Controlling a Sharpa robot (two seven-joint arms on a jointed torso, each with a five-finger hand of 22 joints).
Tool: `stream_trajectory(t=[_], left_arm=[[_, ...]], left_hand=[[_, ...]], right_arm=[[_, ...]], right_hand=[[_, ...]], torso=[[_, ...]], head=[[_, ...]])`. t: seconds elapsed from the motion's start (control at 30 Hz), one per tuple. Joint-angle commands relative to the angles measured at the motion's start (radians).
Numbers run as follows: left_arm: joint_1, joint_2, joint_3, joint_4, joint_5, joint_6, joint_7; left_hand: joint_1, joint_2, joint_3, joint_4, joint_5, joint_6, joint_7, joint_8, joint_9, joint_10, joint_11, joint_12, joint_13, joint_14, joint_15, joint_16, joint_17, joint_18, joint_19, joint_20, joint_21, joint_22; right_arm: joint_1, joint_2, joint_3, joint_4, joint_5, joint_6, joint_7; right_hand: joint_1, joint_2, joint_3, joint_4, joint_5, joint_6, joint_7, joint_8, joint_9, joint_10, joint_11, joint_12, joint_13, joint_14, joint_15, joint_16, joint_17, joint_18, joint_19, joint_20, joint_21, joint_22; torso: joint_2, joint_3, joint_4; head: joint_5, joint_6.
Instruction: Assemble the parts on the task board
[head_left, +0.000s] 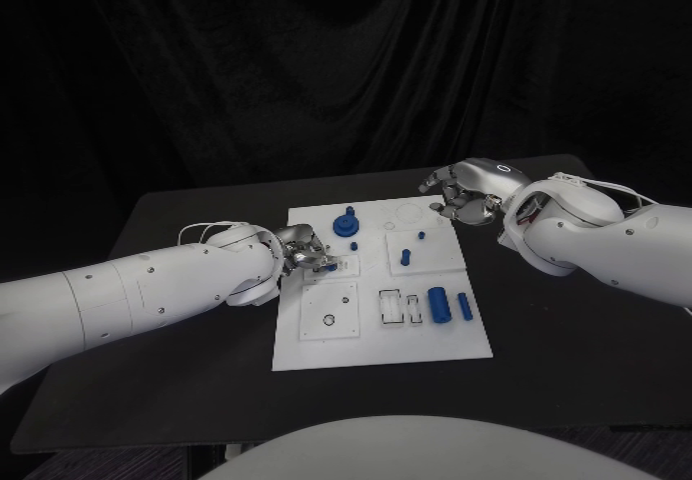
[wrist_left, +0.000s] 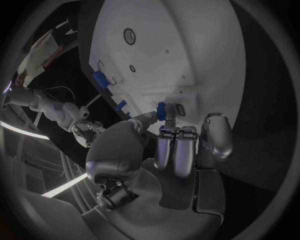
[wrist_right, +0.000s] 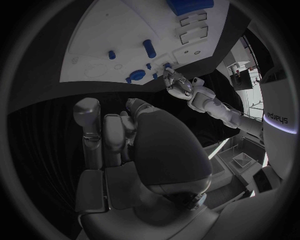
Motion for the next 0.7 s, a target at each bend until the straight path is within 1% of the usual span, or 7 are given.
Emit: stream_trajectory(t=[0.03, 0.07, 0.1, 0.13, 0.27, 0.4, 0.7], left_arm=[[-0.003, 0.0, 0.0, -0.001, 0.002, -0.018, 0.017], [-0.003, 0.0, 0.0, -0.001, 0.002, -0.019, 0.017], [-0.003, -0.001, 0.0, -0.001, 0.002, -0.02, 0.018], [-0.003, -0.001, 0.0, -0.001, 0.002, -0.022, 0.019], [-0.003, 0.0, 0.0, -0.002, 0.002, -0.026, 0.022], [-0.003, 0.0, 0.0, -0.002, 0.002, -0.027, 0.024], [-0.004, 0.001, 0.0, -0.006, 0.002, -0.027, 0.028]], left_hand=[[-0.006, 0.006, 0.0, 0.006, 0.004, 0.005, 0.001, -0.005, 0.0, 0.104, 0.0, 0.003, 0.263, 0.104, -0.005, 0.003, 0.263, 0.002, 0.002, 0.0, -0.007, -0.001], [-0.005, 0.006, 0.0, 0.006, 0.007, 0.005, 0.001, -0.006, 0.0, 0.104, 0.0, 0.003, 0.263, 0.104, -0.005, 0.003, 0.263, 0.003, 0.0, 0.0, -0.009, -0.005], [-0.005, 0.006, 0.001, 0.006, 0.008, 0.004, 0.001, -0.007, 0.0, 0.104, 0.0, 0.003, 0.263, 0.104, -0.005, 0.003, 0.263, 0.003, -0.001, 0.0, -0.01, -0.005], [-0.005, 0.006, 0.001, 0.006, 0.008, 0.004, 0.001, -0.007, 0.0, 0.104, 0.0, 0.003, 0.263, 0.104, -0.005, 0.003, 0.263, 0.003, -0.001, 0.0, -0.011, -0.006], [-0.005, 0.006, 0.001, 0.006, 0.008, 0.004, 0.001, -0.007, 0.0, 0.104, 0.0, 0.003, 0.263, 0.104, -0.005, 0.003, 0.263, 0.003, -0.001, 0.0, -0.011, -0.006], [-0.006, 0.007, 0.001, 0.008, 0.01, 0.004, 0.002, -0.01, -0.001, 0.104, 0.001, 0.003, 0.263, 0.104, -0.005, 0.003, 0.263, 0.003, -0.003, 0.0, -0.012, -0.008], [-0.009, 0.004, -0.001, 0.011, 0.007, 0.002, 0.004, -0.017, -0.002, 0.104, 0.002, 0.003, 0.263, 0.104, -0.004, 0.003, 0.263, 0.004, -0.004, 0.001, -0.014, -0.009]], right_arm=[[-0.003, -0.001, 0.001, -0.001, -0.003, 0.002, -0.018], [-0.003, -0.001, 0.001, -0.001, -0.003, 0.002, -0.018], [-0.003, -0.002, 0.001, -0.001, -0.003, 0.001, -0.019], [-0.003, -0.002, 0.001, -0.002, -0.003, 0.001, -0.019], [-0.003, -0.004, 0.001, -0.002, -0.003, 0.001, -0.022], [-0.003, -0.004, 0.001, -0.002, -0.003, 0.0, -0.024], [-0.003, -0.001, 0.001, -0.003, -0.003, 0.001, -0.026]], right_hand=[[-0.006, 0.004, 0.007, 0.0, 0.008, 0.006, 0.004, -0.003, -0.002, -0.008, 0.003, -0.005, -0.001, -0.002, 0.005, -0.007, -0.001, -0.005, -0.007, 0.001, -0.005, 0.095], [-0.006, 0.004, 0.009, -0.001, 0.011, 0.007, 0.004, -0.003, -0.003, -0.008, 0.003, -0.004, -0.001, -0.002, 0.005, -0.006, -0.001, -0.005, -0.008, 0.001, -0.005, 0.095], [-0.005, 0.001, 0.015, -0.003, 0.033, 0.008, 0.004, -0.004, -0.005, -0.009, 0.003, -0.005, -0.002, -0.002, 0.005, -0.006, -0.001, -0.005, -0.008, 0.001, -0.005, 0.095], [-0.004, 0.0, 0.019, -0.004, 0.043, 0.009, 0.004, -0.004, -0.007, -0.009, 0.003, -0.005, -0.002, -0.002, 0.005, -0.007, -0.001, -0.005, -0.008, 0.001, -0.004, 0.095], [-0.005, -0.003, 0.029, -0.007, 0.063, 0.01, 0.004, -0.005, -0.01, -0.011, 0.002, -0.005, -0.004, -0.002, 0.005, -0.007, -0.002, -0.005, -0.007, 0.001, -0.003, 0.096], [-0.005, -0.004, 0.032, -0.008, 0.067, 0.01, 0.004, -0.005, -0.011, -0.011, 0.003, -0.005, -0.004, -0.001, 0.005, -0.007, -0.002, -0.005, -0.008, 0.001, -0.003, 0.096], [-0.005, -0.005, 0.035, -0.01, 0.073, 0.011, 0.005, -0.005, -0.012, -0.012, 0.003, -0.005, -0.005, -0.002, 0.005, -0.007, -0.003, -0.005, -0.008, 0.001, -0.004, 0.095]], torso=[[0.0, 0.0008, -0.001], [-0.001, 0.001, -0.0011], [0.0, 0.0009, -0.0008], [0.0, 0.0007, -0.0006], [0.0, 0.0004, -0.0005], [0.001, 0.0005, -0.0016], [0.0, 0.0006, -0.0002]], head=[[0.0, 0.0], [0.0, 0.0], [0.0, 0.0], [0.0, 0.0], [0.001, 0.0], [0.0, 0.0], [0.0, 0.0]])
